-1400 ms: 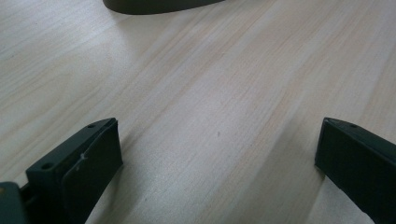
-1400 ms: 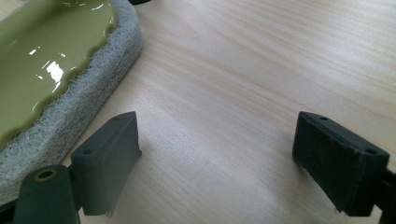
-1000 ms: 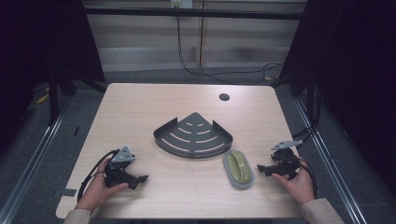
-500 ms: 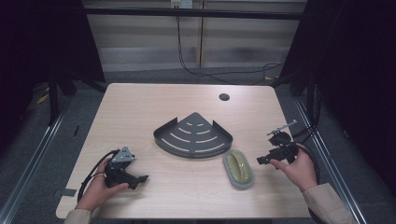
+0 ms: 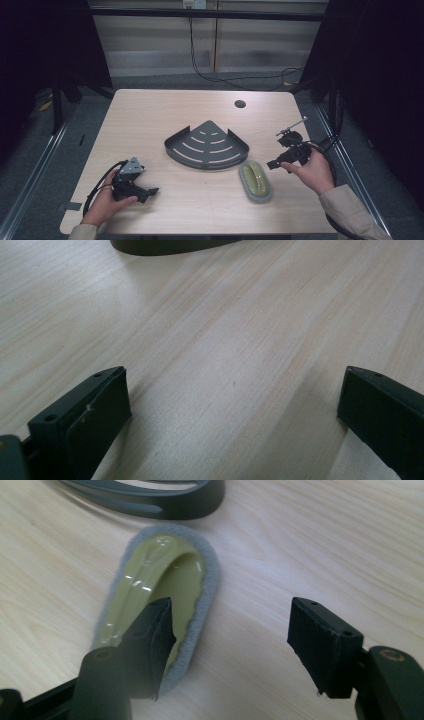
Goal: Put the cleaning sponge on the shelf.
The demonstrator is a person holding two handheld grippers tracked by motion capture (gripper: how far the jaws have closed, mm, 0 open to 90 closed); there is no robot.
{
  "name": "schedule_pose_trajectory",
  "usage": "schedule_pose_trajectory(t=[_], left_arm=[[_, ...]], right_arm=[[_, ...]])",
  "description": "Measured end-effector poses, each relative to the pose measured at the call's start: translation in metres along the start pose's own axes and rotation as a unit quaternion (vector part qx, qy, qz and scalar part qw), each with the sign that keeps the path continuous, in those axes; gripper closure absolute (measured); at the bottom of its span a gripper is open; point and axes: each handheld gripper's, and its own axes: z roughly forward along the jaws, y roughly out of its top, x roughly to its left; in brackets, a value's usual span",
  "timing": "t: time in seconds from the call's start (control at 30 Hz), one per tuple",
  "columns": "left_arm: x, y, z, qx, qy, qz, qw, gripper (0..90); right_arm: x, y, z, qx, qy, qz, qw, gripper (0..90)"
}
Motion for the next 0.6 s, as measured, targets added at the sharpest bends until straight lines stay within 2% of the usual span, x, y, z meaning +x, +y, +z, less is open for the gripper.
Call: schedule_pose_trajectory(t=[0.27, 0.6], left_arm=[[0.000, 0.000, 0.000, 0.000, 0.000, 0.000, 1.0000, 0.1], [0.000, 0.000, 0.000, -0.001, -0.001, -0.001, 1.0000, 0.0]], right_arm=[[0.017, 0.012, 0.002, 0.019, 0.002, -0.025, 0.9995, 35.8], [0.032, 0.019, 0.010, 0.041, 0.015, -0.037, 0.9983, 36.5]])
